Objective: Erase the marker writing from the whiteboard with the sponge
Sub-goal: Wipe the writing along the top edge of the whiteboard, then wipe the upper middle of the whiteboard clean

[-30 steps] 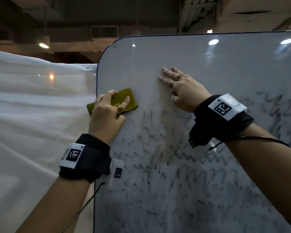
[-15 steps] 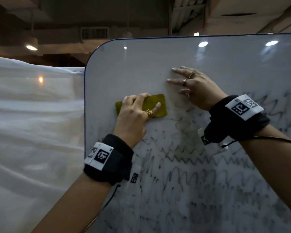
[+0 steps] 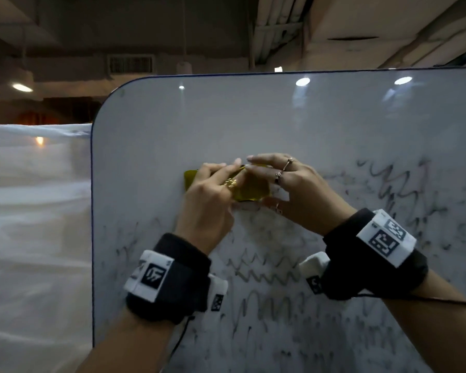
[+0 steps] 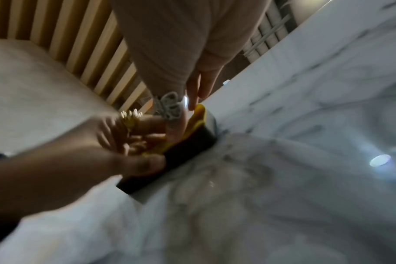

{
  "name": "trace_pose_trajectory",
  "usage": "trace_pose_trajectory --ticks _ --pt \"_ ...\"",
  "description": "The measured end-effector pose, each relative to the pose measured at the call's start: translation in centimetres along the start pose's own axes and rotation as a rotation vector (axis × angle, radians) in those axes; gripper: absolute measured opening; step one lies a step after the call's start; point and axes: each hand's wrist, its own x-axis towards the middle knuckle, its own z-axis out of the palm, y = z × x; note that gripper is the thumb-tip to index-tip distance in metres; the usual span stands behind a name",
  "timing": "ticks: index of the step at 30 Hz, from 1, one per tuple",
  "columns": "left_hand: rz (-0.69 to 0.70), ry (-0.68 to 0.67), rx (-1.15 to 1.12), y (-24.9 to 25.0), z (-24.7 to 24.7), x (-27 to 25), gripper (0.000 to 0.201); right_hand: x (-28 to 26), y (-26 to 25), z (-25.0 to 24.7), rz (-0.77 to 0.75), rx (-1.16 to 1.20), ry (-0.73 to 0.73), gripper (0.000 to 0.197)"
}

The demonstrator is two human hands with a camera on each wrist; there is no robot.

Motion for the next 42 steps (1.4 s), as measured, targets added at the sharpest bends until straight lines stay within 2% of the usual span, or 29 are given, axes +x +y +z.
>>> trace_pose_trajectory --ticks 4,7,10,13,16,19,22,25,27,30,33,39,42 --pt "-0.078 -0.013 -0.129 0.6 -0.2 0.7 0.066 -0.8 0.8 0.2 0.037 0.001 0.056 0.039" --pt "-0.154 0.069 -0.116 -0.9 -1.4 -0.4 0.071 0.3 0.0 0.7 0.044 -0.008 0.008 0.047" --pt "-0.257 0.129 -0.034 -2.3 -2.0 -2.0 0.073 1.3 -1.1 1.3 0.041 -0.074 0.038 0.053" --pt "-0.179 0.132 0.007 -2.4 -1.3 -2.0 0.065 1.0 -1.1 1.7 0.017 -0.260 0.019 0.061" --pt "-0.079 0.086 -0.111 -1.3 -0.2 0.0 0.056 -1.1 0.1 1.4 0.049 -0.358 -0.030 0.057" --pt "-0.213 0.017 -0.187 -0.1 0.2 1.6 0.054 -4.0 1.6 -0.1 0.227 -0.467 0.017 0.061" --pt "-0.250 -0.164 0.005 1.3 0.7 1.6 0.070 -5.6 2.3 -1.1 0.460 -0.543 0.114 0.066" --pt "-0.268 -0.317 0.134 2.3 0.8 1.0 0.082 -4.1 1.1 -0.1 0.607 -0.593 0.144 0.071" --pt "-0.287 -0.352 0.161 2.4 0.8 0.8 0.085 -2.1 -0.2 1.0 0.625 -0.590 0.153 0.070" --pt "-0.293 -0.392 0.225 2.3 0.8 0.8 0.084 -0.4 -1.7 2.7 0.558 -0.520 0.181 0.065" --pt "-0.297 -0.404 0.251 2.2 0.9 0.7 0.084 -2.0 -0.9 2.1 0.532 -0.481 0.162 0.062" --pt "-0.335 -0.412 0.222 2.9 1.2 1.0 0.082 -7.1 3.7 -3.4 0.794 -0.517 0.239 0.062" --pt "-0.370 -0.416 0.244 3.9 1.2 1.5 0.083 -5.6 1.7 -2.1 0.751 -0.494 0.220 0.066"
